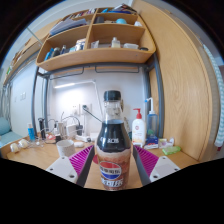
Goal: Pour water
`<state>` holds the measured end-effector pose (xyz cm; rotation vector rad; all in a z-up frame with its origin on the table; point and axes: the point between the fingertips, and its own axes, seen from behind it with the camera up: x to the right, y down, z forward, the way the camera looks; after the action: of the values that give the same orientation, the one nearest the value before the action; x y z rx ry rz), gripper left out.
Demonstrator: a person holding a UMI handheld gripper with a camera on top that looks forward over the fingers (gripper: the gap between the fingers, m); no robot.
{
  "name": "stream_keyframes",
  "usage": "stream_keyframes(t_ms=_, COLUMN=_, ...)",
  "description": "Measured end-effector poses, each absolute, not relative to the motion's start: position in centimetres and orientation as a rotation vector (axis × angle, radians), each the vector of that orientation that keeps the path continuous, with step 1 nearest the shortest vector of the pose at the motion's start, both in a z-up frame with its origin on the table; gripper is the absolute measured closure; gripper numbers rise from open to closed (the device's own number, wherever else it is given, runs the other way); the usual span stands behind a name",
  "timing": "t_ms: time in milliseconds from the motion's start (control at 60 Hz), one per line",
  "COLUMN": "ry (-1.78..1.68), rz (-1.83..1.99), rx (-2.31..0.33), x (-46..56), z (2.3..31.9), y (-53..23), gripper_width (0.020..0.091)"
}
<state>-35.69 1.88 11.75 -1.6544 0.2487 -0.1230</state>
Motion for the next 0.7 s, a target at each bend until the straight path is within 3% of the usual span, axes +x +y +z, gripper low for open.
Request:
stream_keyframes(t_ms=117, ry=0.236, rz=-0.15, rx=-1.66, x=-35.6, z=10.9, y=2.6, gripper_width=0.0424)
stream_keyframes(t_ms=183, ry=0.24, rz=-0.184, rx=-1.661, x=-35.2, z=10.5, y=2.7, gripper_width=0.0556)
stream_keyframes(t_ms=283, ry=0.258, rz=-0.194, rx=-1.639, x=-35.0, z=10.8, y=2.6, gripper_width=0.0592)
stream_keyframes(t_ms=467, ry=0.238, rz=-0.218, rx=-1.642, x=-35.2, z=10.9, y=2.8, gripper_width=0.0736)
stream_keyframes(t_ms=700, ry=0.172, rz=-0.235, rx=-1.646, x=-35.6, z=10.9, y=3.0, gripper_width=0.0737)
